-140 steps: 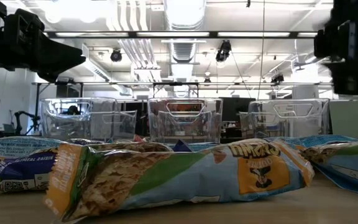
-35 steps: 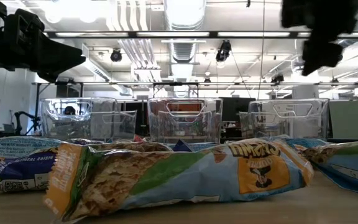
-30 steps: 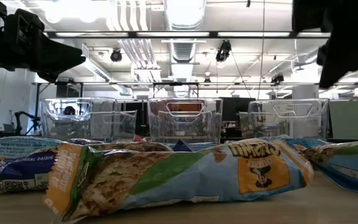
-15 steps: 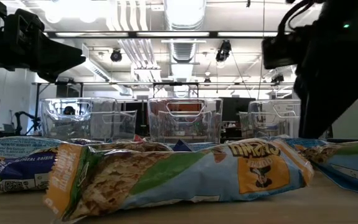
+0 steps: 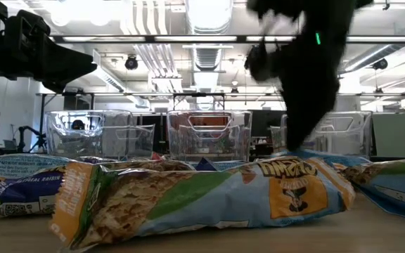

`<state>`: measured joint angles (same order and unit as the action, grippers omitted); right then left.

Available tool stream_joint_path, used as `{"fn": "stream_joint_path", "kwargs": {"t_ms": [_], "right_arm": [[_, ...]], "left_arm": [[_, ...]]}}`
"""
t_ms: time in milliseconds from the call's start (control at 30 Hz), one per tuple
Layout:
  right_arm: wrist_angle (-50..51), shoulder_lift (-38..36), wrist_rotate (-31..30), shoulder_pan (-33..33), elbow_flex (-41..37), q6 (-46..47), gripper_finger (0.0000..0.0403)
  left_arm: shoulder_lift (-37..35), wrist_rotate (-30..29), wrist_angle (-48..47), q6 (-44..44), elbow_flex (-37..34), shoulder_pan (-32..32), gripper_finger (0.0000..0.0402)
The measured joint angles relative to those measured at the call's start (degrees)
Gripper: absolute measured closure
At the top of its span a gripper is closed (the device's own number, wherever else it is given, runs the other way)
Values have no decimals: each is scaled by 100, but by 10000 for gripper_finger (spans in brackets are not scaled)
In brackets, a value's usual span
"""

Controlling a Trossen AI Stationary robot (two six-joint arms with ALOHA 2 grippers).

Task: Pick and place Granola Bars by type
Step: Put the red granola bar into the middle transparent bin

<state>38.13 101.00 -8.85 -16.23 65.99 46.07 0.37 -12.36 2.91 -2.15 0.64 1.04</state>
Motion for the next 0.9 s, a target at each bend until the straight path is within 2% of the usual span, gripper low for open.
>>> {"fn": "stream_joint_path", "kwargs": {"t_ms": [167, 267, 367, 500, 733, 833, 900], "right_arm": [[133, -486, -181, 219, 569, 22, 383], [900, -678, -642, 266, 876, -38, 381], [1492, -658, -135, 334, 789, -211, 351], [1275, -505, 552, 335, 333, -304, 282], [330, -180, 607, 256, -190, -663, 159], [57, -131, 649, 258, -400, -908, 133], [-137, -76, 841, 300, -532, -921, 129]], "left_arm": [[-1, -13, 4, 15, 0, 0, 254], [-1, -13, 3, 12, 0, 0, 255], [-1, -11, 4, -41, 0, 0, 254], [-1, -13, 6, -162, 0, 0, 254], [-1, -14, 6, -175, 0, 0, 254], [-1, -15, 8, -234, 0, 0, 254], [-1, -15, 25, -570, 0, 0, 254]]}}
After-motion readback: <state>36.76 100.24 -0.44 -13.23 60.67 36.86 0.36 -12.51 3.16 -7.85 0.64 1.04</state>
